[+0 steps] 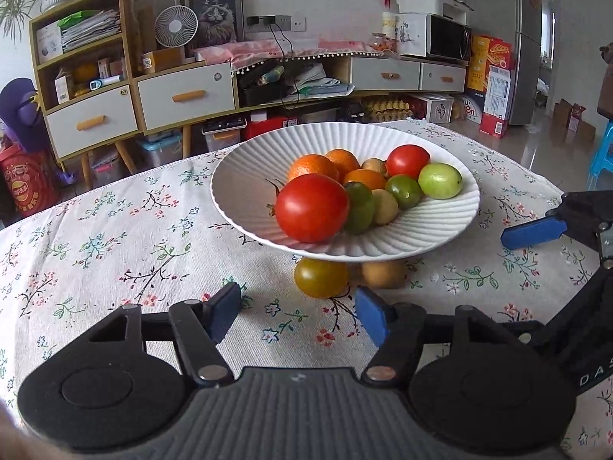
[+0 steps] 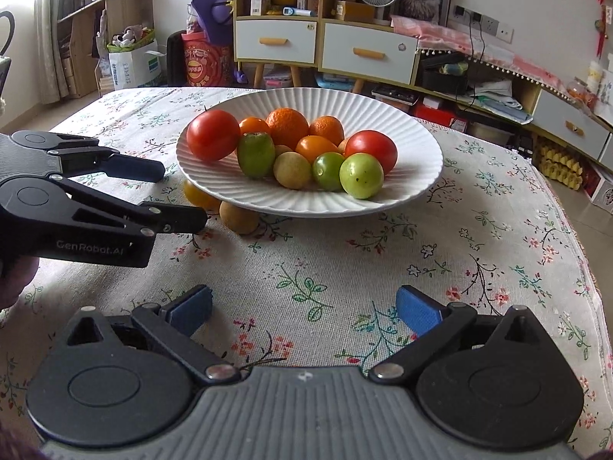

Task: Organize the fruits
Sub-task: 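Withdraw both open tools from the bowl toward the last fruits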

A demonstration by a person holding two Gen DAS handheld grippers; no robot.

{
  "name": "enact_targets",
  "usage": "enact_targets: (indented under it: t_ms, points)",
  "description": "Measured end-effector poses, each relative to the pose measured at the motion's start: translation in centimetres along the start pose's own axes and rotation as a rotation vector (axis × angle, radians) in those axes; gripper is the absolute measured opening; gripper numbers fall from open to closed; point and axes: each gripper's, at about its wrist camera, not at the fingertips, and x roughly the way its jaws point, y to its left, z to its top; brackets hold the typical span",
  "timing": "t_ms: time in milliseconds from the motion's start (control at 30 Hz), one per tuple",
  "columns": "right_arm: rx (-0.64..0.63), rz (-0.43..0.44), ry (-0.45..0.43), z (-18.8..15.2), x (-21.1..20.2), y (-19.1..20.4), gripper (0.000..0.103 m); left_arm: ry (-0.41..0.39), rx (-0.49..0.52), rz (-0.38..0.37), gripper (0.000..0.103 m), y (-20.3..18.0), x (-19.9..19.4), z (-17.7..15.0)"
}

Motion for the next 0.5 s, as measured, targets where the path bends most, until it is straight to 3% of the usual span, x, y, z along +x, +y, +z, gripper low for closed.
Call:
enact_targets:
  t_ms: [100, 233, 500]
  points:
    - [-0.005, 0.006, -0.003, 0.1, 0.2, 0.1, 0.102, -0.008, 0.006, -0.012, 0.056, -0.4, 0.1, 0.2]
    - [-0.006, 0.008, -0.004, 0.4, 0.5, 0.3, 0.102, -0.008, -0.022, -0.038, 0.030, 0.0, 0.2, 0.7]
    - [-0.021, 0.024, -0.006, 1.5, 0.8, 1.3, 0.098, 0.040, 0.028, -0.009, 0.029, 0.0, -0.8, 0.7]
